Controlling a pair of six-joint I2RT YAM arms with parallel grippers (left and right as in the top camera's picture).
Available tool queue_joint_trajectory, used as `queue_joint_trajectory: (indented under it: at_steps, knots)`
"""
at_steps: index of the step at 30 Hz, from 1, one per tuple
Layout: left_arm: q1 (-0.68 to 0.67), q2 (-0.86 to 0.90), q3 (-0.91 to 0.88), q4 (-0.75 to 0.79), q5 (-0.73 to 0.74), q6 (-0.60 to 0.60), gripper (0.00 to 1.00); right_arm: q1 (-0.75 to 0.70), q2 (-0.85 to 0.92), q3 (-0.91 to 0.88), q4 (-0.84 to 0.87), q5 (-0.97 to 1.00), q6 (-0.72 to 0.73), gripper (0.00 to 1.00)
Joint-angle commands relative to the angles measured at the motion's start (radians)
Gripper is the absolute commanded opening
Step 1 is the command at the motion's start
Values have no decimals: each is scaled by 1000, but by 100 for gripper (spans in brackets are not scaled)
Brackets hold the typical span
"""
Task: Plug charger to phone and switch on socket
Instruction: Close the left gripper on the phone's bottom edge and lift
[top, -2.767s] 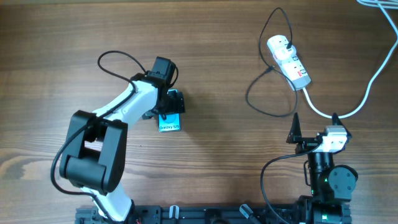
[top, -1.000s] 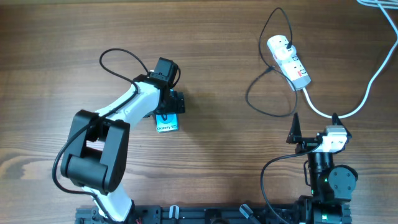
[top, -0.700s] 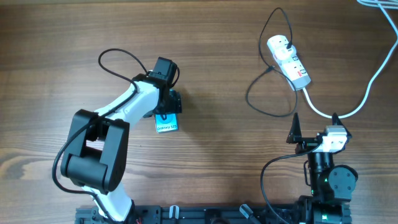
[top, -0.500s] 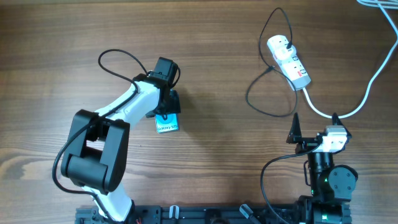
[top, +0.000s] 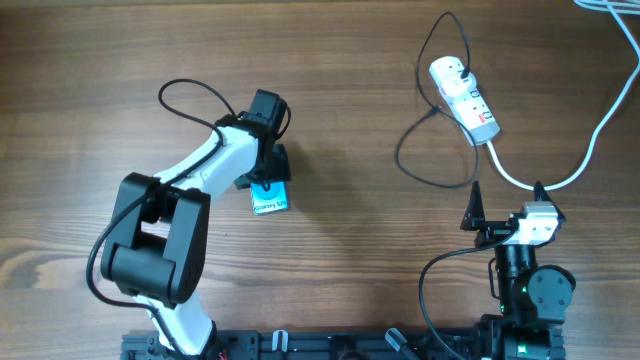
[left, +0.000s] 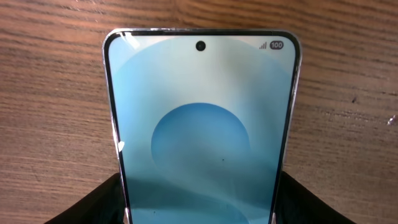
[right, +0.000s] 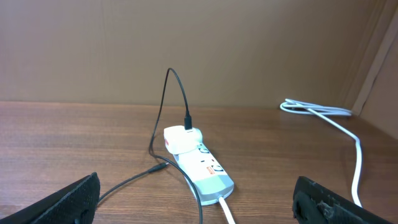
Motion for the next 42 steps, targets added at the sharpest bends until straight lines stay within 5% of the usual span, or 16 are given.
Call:
queue_joint_trajectory:
  at_steps: [1, 17, 42]
  knots:
    - [-13, 73, 15, -56, 87, -20, 58, 5, -12, -1, 5, -11, -8, 100]
    - [-13, 68, 175, -195, 84, -16, 56, 5, -12, -1, 5, -12, -8, 100]
    - [-22, 68, 63, -71, 84, -24, 61, 5, -12, -1, 5, -12, -8, 100]
